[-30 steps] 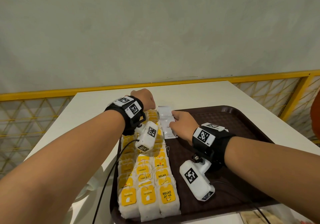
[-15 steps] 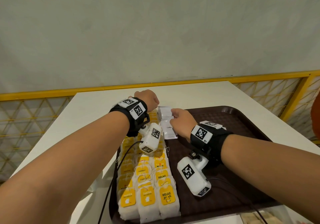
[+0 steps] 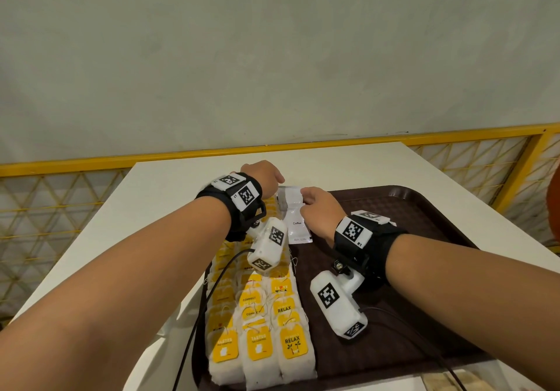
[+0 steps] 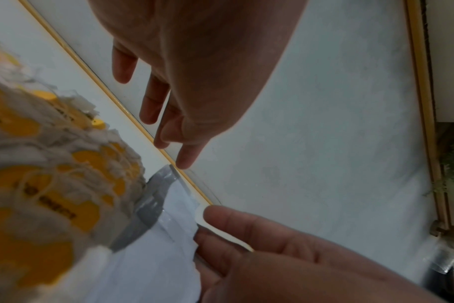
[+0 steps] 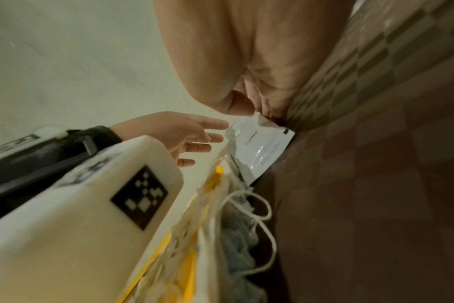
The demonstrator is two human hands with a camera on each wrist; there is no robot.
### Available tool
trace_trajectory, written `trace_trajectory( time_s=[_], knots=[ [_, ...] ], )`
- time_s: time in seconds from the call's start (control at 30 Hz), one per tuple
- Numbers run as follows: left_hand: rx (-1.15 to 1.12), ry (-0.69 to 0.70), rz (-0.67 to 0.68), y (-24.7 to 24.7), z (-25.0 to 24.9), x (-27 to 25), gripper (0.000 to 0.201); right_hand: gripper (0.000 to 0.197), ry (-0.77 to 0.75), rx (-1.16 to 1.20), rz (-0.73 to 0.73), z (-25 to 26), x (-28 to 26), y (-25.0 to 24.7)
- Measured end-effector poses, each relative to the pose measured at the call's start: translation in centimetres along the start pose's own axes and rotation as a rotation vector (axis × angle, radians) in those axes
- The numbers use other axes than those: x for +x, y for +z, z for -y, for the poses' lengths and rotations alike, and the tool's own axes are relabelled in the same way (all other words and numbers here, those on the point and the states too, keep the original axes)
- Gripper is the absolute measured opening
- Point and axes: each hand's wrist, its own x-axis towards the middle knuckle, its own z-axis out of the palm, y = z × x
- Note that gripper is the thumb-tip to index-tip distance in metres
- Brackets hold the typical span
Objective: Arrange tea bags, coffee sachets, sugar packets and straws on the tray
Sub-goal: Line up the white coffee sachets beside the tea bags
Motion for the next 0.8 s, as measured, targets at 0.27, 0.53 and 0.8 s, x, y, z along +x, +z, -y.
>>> trace_trajectory(
  time_s=[0.27,0.53,0.8],
  knots=[
    [0.078,0.032,0.02,0.0,0.0,-0.4,0.051,0.05,0.004,0.078,0.008,0.1,0.4,-0.1],
    [0.096,0.025,0.028,0.0,-0.2,-0.6,0.049,0.048,0.027,0.108,0.015,0.1,0.4,-0.2],
    [0.082,0.016,0.034,-0.2,0.1,-0.8,0.048,0.05,0.069,0.125,0.015,0.0,-0.5,-0.9]
  ],
)
